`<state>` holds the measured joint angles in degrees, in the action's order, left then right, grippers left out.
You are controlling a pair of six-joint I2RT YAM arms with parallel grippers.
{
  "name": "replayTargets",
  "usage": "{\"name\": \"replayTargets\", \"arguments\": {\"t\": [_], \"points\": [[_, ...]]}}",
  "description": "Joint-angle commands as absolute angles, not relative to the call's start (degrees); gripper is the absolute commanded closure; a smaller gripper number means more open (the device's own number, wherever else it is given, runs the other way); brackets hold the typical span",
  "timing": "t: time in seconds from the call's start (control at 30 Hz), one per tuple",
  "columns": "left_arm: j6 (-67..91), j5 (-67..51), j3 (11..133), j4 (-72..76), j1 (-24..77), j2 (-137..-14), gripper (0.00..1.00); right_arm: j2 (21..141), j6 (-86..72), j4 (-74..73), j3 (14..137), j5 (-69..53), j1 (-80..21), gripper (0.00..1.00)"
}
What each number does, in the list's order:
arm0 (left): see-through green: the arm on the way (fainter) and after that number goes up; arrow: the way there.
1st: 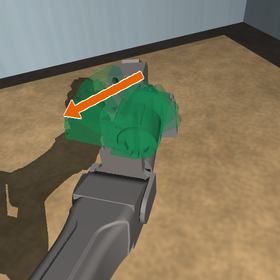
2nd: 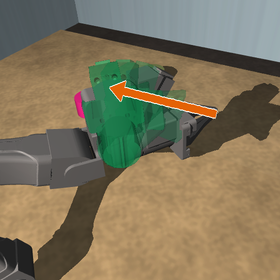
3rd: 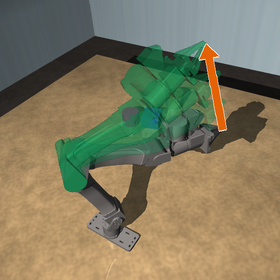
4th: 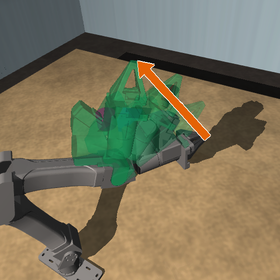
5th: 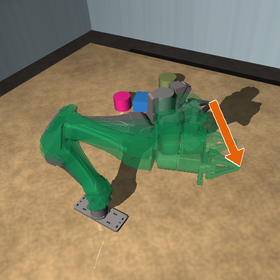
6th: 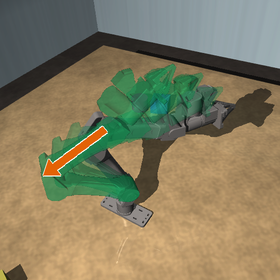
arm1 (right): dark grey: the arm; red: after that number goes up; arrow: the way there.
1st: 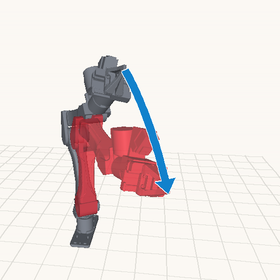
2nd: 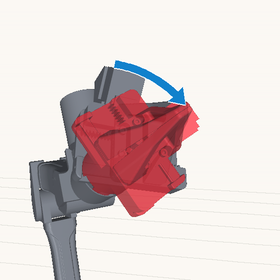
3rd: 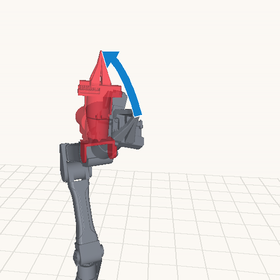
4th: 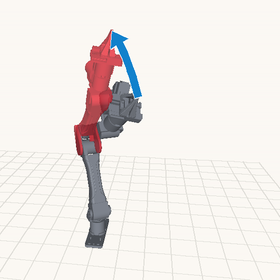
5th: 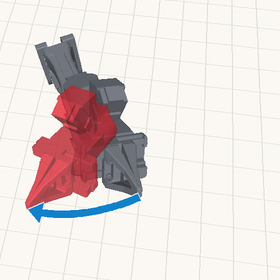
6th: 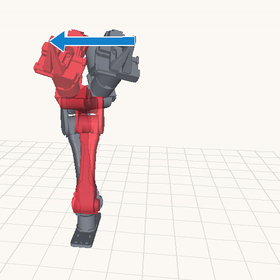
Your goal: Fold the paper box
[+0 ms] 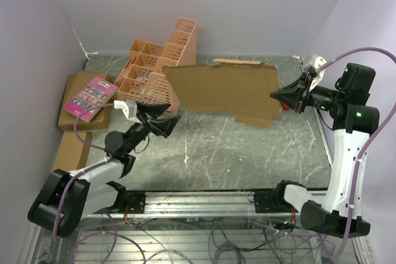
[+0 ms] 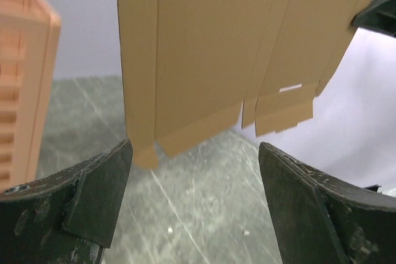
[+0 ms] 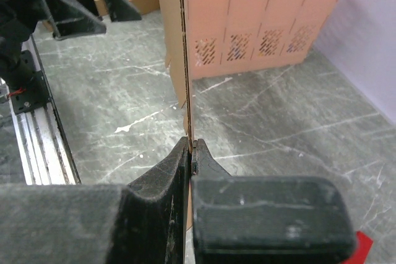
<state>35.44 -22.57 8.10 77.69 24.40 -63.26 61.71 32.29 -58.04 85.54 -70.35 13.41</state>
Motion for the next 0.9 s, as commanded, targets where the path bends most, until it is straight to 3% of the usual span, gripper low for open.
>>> {"name": "replayTargets", "arguments": {"t": [0.0,0.13,0.27,0.33,0.5,0.67,0.87], "points": [[35.15,-30.83,14.73,76.35,20.18,-61.32,0.07,59.57,33.84,-60.45,88.58,-74.80,12.97,1.00],[35.83,-32.35,16.50,71.69,16.07,-59.07,0.07,57.62,30.62,-57.53,87.04,-77.27,12.92,1.00],[40.08,-35.89,17.38,77.83,12.38,-59.61,0.07,55.89,24.71,-51.29,85.00,-79.21,12.92,1.00],[42.67,-39.08,18.41,82.33,11.44,-61.15,0.00,55.81,23.40,-50.08,84.53,-80.10,12.92,1.00],[49.36,-45.01,20.00,93.95,11.16,-66.57,0.26,56.32,23.80,-50.48,84.61,-79.25,12.92,1.00],[52.73,-47.10,20.39,98.73,10.99,-67.94,0.44,56.53,23.60,-50.43,84.10,-77.24,12.92,1.00],[53.20,-47.23,21.35,98.62,10.99,-66.07,0.55,57.50,24.40,-51.38,83.68,-75.65,12.92,1.00]]}}
